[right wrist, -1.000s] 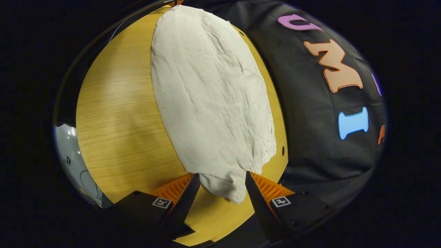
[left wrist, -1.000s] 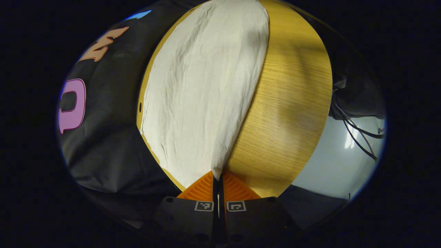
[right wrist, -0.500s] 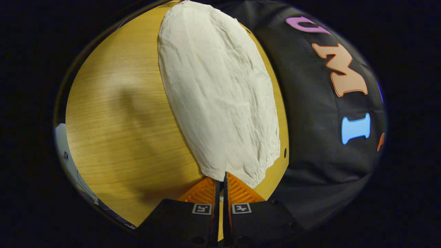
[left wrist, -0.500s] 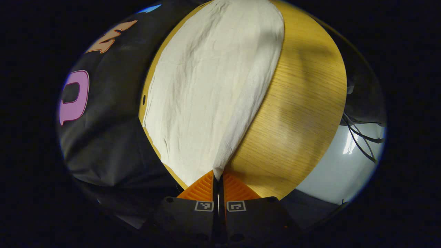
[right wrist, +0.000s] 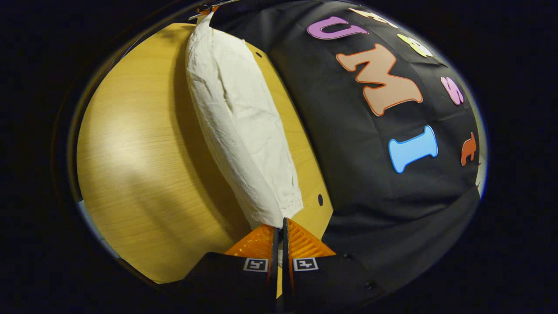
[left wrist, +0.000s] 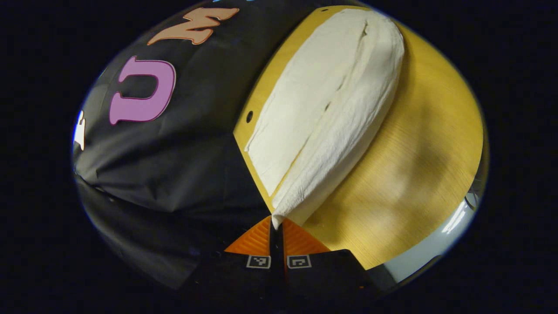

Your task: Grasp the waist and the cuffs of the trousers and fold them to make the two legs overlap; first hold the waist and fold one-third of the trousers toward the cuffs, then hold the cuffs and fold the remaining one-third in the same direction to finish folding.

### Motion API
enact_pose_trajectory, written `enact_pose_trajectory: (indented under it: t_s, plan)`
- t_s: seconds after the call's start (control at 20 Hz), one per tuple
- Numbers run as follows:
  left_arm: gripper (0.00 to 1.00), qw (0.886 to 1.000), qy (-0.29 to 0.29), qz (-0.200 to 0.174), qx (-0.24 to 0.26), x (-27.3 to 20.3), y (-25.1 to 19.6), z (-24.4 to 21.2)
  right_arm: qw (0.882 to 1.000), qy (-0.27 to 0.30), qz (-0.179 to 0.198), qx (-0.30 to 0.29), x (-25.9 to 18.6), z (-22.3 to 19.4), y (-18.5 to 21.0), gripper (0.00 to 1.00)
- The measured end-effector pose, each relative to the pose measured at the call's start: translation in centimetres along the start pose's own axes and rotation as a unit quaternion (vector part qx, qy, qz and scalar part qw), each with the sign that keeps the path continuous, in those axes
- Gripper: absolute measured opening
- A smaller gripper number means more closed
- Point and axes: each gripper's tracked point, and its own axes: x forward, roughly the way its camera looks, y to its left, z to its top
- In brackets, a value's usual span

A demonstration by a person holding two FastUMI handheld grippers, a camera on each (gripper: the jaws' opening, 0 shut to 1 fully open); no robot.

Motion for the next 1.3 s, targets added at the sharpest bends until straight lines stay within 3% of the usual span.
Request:
enact_pose_trajectory:
  t_s: [0.25,0.7,1.05,1.3]
  plan:
    - [0.0,0.996,-0.032,0.055,-0.066,1.7,7.7,6.0,0.996,0.008,-0.051,0.069,2.3,2.2,-4.2,0.07]
    - [0.0,0.976,-0.094,0.095,-0.172,9.9,16.3,14.3,0.971,0.043,-0.123,0.199,9.9,6.3,-10.3,0.07]
    - [0.0,0.975,-0.112,0.091,-0.171,17.6,15.6,16.9,0.965,0.076,-0.124,0.217,18.0,7.0,-9.8,0.07]
    - [0.0,0.975,-0.122,0.076,-0.17,22.0,13.5,18.7,0.967,0.115,-0.095,0.208,22.5,5.8,-5.9,0.08]
